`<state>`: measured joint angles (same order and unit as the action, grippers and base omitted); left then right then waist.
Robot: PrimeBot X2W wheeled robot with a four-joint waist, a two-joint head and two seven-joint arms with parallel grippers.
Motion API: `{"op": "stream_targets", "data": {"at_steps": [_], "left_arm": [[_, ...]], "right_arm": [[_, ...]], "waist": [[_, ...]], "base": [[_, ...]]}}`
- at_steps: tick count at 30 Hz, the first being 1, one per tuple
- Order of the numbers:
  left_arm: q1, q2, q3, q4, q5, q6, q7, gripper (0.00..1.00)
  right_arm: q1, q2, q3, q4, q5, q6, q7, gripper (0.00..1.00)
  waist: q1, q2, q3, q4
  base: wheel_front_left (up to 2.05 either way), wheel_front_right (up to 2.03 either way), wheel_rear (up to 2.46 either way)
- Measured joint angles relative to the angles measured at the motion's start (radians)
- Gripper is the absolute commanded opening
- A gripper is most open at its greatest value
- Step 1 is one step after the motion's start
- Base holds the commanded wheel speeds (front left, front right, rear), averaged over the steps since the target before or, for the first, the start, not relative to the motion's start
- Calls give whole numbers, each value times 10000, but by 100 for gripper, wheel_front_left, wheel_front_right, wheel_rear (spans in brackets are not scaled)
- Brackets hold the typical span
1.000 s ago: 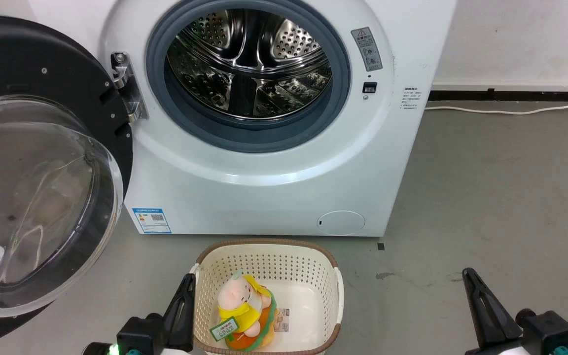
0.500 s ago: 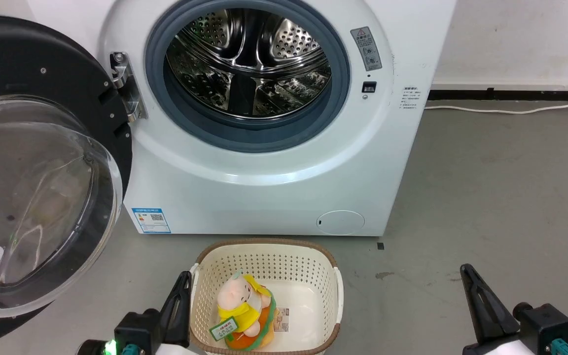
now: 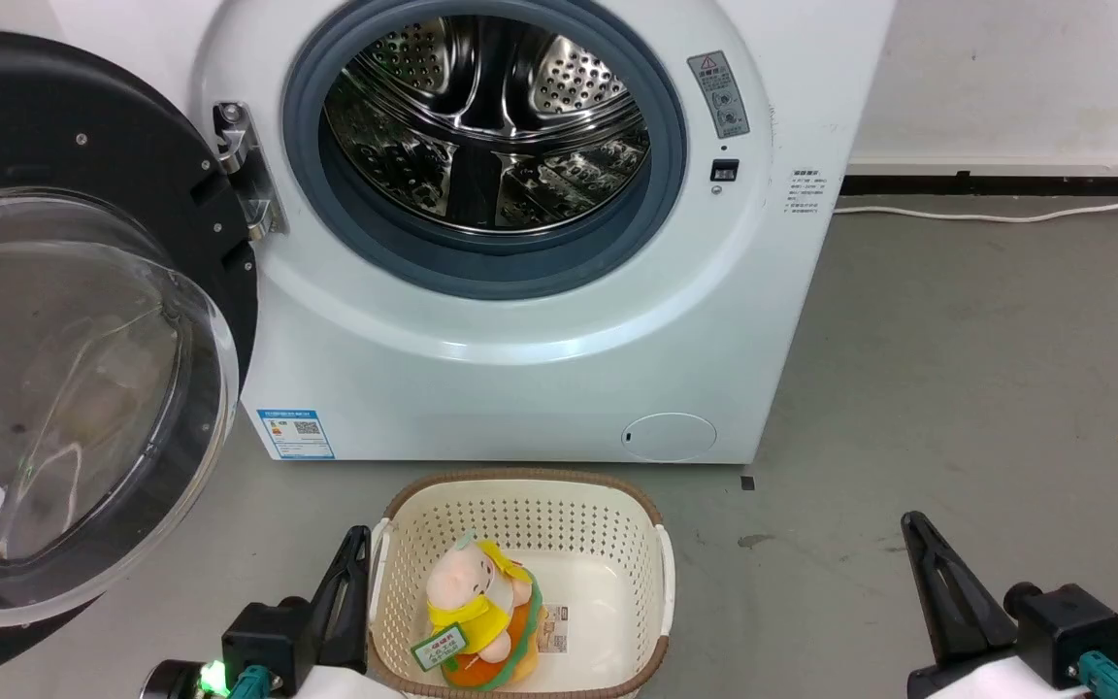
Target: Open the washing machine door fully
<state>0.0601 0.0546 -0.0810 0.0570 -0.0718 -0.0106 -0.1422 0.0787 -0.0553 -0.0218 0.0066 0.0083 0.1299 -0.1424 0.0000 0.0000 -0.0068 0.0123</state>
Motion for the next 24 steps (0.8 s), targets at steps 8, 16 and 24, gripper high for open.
{"op": "stream_targets", "data": {"at_steps": [8, 16, 24], "left_arm": [[-40, -6, 79, -52, 61, 2, 153, 0], [-57, -8, 192, -130, 119, 17, 309, 0], [-201, -10, 284, -196, 190, 19, 464, 0]], "right_arm": [[-51, 0, 19, -4, 0, 0, 171, 0], [-75, 0, 42, -8, 0, 0, 336, 0], [-151, 0, 71, -10, -2, 0, 454, 0]], "waist": [[0, 0, 8, -14], [0, 0, 16, -28], [0, 0, 24, -43]], "base": [[0, 0, 0], [0, 0, 0], [0, 0, 0]]}}
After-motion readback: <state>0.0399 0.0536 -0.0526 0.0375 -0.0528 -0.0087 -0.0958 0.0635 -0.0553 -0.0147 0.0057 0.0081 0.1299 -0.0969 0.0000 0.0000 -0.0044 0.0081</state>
